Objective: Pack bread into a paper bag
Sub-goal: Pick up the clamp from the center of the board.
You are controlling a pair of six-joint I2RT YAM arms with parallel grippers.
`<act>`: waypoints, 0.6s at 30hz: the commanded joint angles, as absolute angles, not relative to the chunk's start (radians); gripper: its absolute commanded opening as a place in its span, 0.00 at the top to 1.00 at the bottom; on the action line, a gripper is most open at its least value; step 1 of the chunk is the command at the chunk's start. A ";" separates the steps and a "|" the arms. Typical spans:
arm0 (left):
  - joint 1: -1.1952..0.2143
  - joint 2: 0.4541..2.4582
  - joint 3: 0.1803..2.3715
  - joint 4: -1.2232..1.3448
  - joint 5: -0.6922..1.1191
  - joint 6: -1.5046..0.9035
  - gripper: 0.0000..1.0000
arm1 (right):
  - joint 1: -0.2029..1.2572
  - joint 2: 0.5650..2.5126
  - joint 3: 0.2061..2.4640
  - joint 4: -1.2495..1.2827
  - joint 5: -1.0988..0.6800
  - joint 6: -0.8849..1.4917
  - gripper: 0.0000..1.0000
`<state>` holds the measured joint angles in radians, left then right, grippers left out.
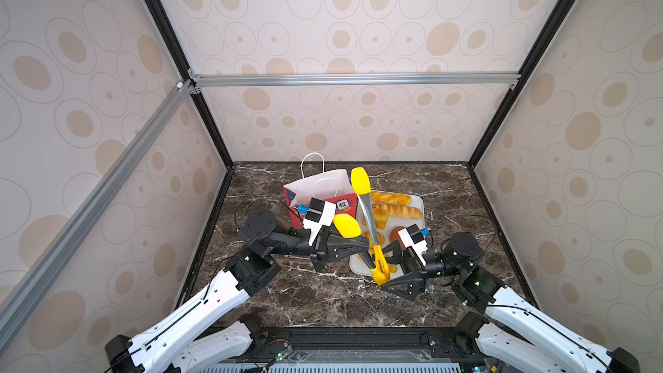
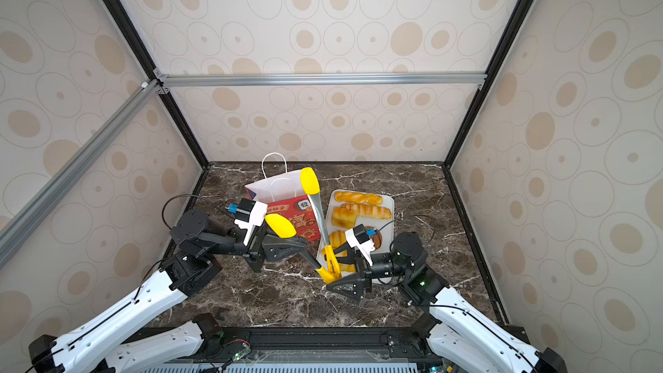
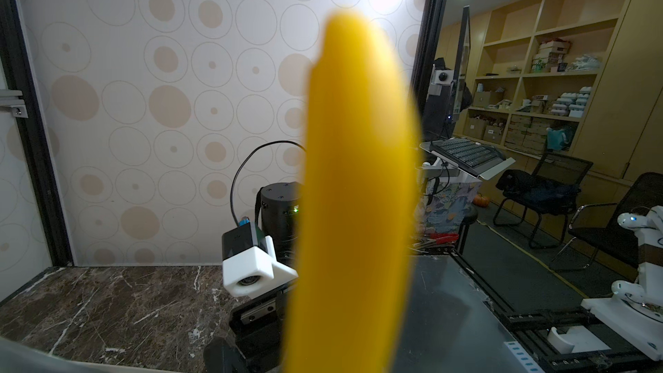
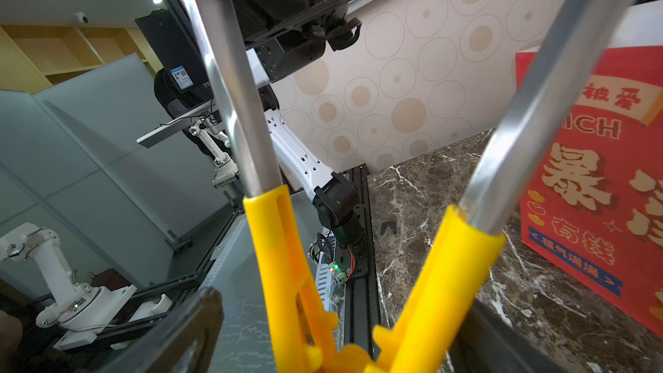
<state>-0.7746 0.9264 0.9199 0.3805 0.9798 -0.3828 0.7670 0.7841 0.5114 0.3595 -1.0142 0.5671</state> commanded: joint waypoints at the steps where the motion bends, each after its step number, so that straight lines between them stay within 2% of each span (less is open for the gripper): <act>1: -0.777 0.948 0.912 0.496 0.973 -0.410 1.00 | 0.801 0.814 0.583 0.316 -0.996 0.510 0.00; 7: -0.778 1.013 0.894 0.542 0.966 -0.421 1.00 | 0.877 0.894 0.669 0.219 -0.940 0.430 0.00; 13: -0.777 0.979 0.820 0.628 0.852 -0.426 1.00 | 0.946 0.906 0.635 0.224 -0.703 0.415 0.00; 18: -0.776 0.906 0.715 0.723 0.711 -0.447 1.00 | 0.997 0.861 0.537 0.331 -0.545 0.413 0.00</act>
<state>-0.7822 0.9405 0.7322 0.5777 0.8673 -0.4538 0.9665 0.8989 0.5705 0.2268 -0.6407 0.4423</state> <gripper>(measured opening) 0.091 0.999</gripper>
